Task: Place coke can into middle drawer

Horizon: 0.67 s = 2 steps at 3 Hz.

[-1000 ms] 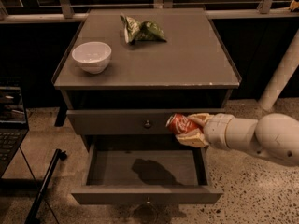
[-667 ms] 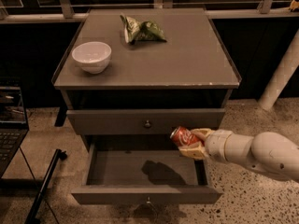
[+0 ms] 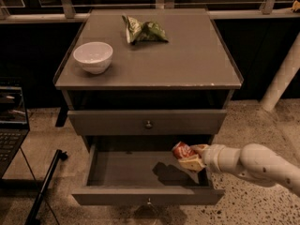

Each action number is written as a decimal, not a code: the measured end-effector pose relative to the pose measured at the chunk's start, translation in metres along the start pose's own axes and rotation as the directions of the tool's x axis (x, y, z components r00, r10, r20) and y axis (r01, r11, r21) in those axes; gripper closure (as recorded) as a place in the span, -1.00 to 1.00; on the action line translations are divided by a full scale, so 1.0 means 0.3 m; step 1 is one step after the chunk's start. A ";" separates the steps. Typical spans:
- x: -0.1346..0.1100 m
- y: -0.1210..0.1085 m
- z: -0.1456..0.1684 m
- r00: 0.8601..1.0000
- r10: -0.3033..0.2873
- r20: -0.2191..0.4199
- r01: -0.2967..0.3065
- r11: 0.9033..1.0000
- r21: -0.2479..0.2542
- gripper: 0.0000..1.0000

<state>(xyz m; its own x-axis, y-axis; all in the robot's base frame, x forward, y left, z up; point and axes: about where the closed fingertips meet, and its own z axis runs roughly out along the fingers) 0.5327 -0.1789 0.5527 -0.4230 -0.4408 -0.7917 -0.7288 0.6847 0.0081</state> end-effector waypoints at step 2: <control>0.171 -0.040 0.176 0.991 0.101 -0.094 -0.105 0.994 -0.044 1.00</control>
Offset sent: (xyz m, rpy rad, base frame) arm 0.0241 -0.0061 -0.1058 0.0131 0.2074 -0.0589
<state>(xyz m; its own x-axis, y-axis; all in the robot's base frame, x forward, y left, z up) 0.5481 -0.1790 0.4798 -0.5428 -0.4220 -0.7262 -0.7030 0.7014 0.1179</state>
